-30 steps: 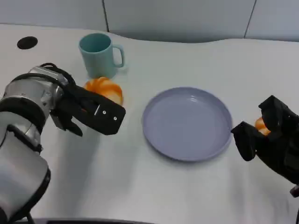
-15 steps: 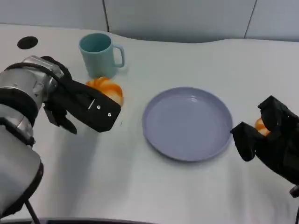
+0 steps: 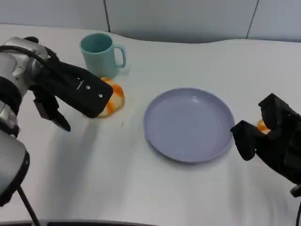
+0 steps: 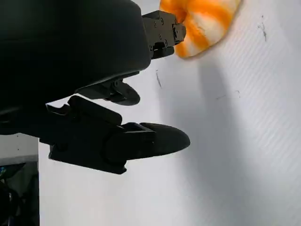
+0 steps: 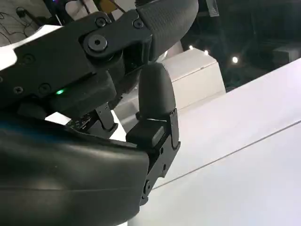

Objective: Grasp the bread from the table and place it into the plate.

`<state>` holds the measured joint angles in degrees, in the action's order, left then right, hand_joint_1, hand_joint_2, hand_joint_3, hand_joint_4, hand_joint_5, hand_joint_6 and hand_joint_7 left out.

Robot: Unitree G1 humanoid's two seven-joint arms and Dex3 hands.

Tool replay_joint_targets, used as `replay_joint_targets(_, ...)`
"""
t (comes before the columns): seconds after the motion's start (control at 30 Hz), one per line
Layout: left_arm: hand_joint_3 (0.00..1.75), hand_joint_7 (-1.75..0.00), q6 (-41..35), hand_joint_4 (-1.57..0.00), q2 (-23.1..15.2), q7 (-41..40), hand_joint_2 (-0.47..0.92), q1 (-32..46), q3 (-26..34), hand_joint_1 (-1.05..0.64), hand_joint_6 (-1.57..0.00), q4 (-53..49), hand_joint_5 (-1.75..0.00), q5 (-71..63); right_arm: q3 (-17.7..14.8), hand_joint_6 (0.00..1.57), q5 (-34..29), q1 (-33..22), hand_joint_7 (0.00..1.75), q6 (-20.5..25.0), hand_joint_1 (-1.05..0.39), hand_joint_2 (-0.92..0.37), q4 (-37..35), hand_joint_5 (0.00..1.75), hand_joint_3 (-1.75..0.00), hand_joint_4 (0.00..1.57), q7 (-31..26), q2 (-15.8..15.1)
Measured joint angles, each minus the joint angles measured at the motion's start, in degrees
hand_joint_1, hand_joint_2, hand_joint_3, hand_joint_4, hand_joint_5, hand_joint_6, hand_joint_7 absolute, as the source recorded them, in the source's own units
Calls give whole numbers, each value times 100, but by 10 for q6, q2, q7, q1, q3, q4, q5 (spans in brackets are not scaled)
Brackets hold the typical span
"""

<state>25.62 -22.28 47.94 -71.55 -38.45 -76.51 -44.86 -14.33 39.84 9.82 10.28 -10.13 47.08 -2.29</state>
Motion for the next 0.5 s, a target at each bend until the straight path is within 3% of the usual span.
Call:
replay_joint_targets(0.2, 39, -1, 15, -59, 0, 120, 92, -1, 6, -46, -52, 2, -3, 19, 0, 65, 0, -1, 175, 0, -41, -85, 0, 175, 0, 86, -2, 0)
replay_joint_targets(0.5, 39, -3, 49, -64, -1, 198, 92, -1, 19, -49, -58, 6, -4, 52, 0, 66, 6, -1, 175, 0, -42, -85, 0, 175, 0, 87, -1, 0)
